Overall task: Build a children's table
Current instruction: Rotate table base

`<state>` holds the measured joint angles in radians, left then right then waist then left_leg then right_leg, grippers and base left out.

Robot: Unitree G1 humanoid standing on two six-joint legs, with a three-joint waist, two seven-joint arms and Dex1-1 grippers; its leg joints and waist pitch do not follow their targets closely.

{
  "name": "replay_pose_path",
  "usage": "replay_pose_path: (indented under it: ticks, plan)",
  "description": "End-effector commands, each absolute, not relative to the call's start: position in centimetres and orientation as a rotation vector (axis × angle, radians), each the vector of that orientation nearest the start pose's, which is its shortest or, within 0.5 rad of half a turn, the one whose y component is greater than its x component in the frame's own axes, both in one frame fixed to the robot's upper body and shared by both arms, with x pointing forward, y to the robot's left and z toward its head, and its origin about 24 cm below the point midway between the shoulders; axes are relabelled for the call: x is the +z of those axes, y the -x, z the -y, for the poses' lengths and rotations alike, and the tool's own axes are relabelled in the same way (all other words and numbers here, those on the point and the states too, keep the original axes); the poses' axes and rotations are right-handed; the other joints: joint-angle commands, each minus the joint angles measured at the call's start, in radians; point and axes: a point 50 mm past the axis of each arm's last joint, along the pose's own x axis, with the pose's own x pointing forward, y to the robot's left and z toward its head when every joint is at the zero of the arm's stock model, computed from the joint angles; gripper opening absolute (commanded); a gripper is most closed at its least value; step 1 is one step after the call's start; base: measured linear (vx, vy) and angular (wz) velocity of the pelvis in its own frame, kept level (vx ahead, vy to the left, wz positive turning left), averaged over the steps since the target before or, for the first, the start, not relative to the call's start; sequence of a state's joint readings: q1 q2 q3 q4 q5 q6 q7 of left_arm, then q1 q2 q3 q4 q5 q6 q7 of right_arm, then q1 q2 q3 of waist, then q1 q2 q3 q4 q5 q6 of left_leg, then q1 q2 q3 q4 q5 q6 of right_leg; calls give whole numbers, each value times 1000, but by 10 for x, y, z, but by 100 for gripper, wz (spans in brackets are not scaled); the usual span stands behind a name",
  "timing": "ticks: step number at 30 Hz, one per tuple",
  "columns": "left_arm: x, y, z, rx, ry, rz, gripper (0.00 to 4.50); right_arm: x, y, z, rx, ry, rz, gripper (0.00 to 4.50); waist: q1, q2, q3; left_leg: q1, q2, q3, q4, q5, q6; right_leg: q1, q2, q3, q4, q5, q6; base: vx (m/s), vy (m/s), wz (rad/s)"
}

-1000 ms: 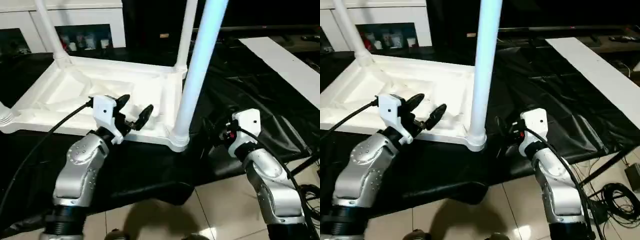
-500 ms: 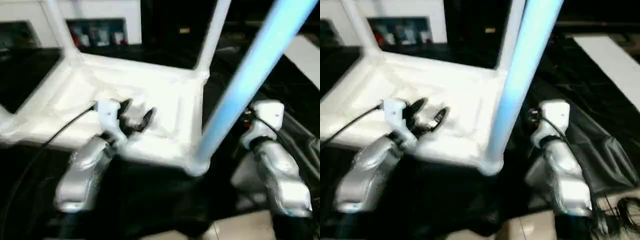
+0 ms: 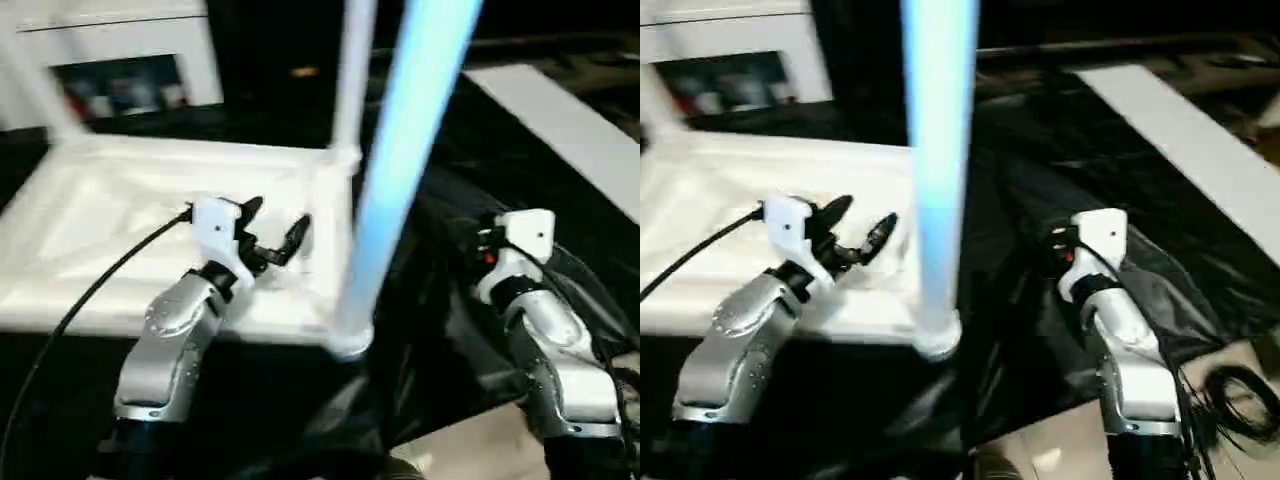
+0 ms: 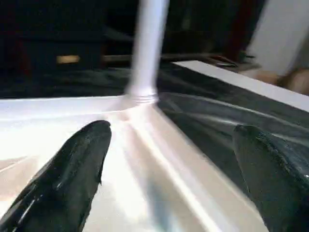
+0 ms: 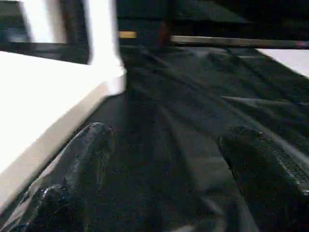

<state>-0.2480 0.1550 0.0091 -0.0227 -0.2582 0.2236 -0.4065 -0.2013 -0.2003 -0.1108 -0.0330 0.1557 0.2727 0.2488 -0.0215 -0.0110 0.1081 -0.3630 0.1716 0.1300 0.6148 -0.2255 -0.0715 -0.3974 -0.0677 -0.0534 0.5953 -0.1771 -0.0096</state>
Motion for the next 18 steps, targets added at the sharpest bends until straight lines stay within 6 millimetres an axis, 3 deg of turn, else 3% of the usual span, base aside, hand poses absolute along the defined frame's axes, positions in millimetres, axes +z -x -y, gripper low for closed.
replay_pose_path:
  ticks: [1, 3, 6, 12, 16, 17, 18]
  plan:
    - [96, -293, -141, -488, 72, 42, 446, 87, -290, 189, 201, 21, -33, 395, 3, 1, -43, 20, 49, 8, -87, -188, 60, 43, -55, 42, -68, -255, -227, -69, 20, 8]
    - [96, -294, -142, -488, 72, 41, 446, 87, -290, 188, 212, 19, -35, 395, 9, -5, -42, 23, 50, 19, -90, -221, 43, 34, -55, 43, -72, -300, -203, -60, 19, 10]
    - [98, -295, -144, -478, 72, 49, 446, 88, -291, 185, 238, 21, -34, 395, 12, -8, -45, 9, 47, 20, -94, -213, 35, 34, -58, 48, -71, -322, -166, 0, 0, 0]
    - [95, -291, -139, -508, 57, 34, 446, 83, -289, 177, 320, 44, -70, 395, 15, -13, -52, 0, 44, 26, -90, -145, 60, 32, -59, 53, -66, -247, -165, 0, 0, 0]
    - [97, -284, -138, -699, -22, 45, 446, 82, -284, 176, 465, 177, -77, 395, 20, -15, -59, -5, 42, 29, -83, -61, 98, 35, -59, 54, -54, -150, -184, 0, 0, 0]
    - [99, -275, -140, -961, -115, -3, 446, 84, -283, 186, 534, 231, -96, 395, 23, -11, -60, -3, 41, 29, -83, -42, 109, 36, -59, 53, -50, -111, -200, 0, 0, 0]
    - [99, -273, -142, -1034, -158, -28, 446, 86, -283, 190, 552, 240, -104, 395, 25, -11, -62, -1, 40, 29, -82, -34, 119, 36, -57, 53, -48, -97, -204, 0, 0, 0]
